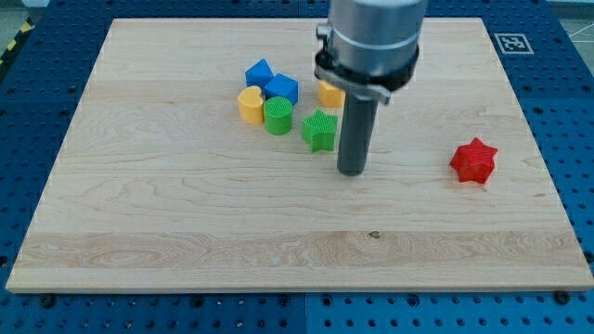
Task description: Slide green star below yellow hexagon
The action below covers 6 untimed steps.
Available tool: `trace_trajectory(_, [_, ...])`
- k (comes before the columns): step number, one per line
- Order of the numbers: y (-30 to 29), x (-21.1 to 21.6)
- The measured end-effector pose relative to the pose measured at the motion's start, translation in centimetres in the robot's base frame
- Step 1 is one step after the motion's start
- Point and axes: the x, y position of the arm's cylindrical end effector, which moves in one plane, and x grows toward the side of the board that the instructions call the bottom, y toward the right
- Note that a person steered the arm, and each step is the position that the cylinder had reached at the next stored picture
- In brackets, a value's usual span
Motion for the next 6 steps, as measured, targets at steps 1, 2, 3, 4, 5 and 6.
trace_trajectory(1, [0.0, 0.0])
trace_trajectory(2, [-3.0, -1.1])
trace_trajectory(3, [-4.5, -1.8])
trace_trajectory(4, [-4.5, -4.5])
trace_trajectory(5, [-4.5, -10.1])
trace_trajectory(6, [-4.5, -10.1])
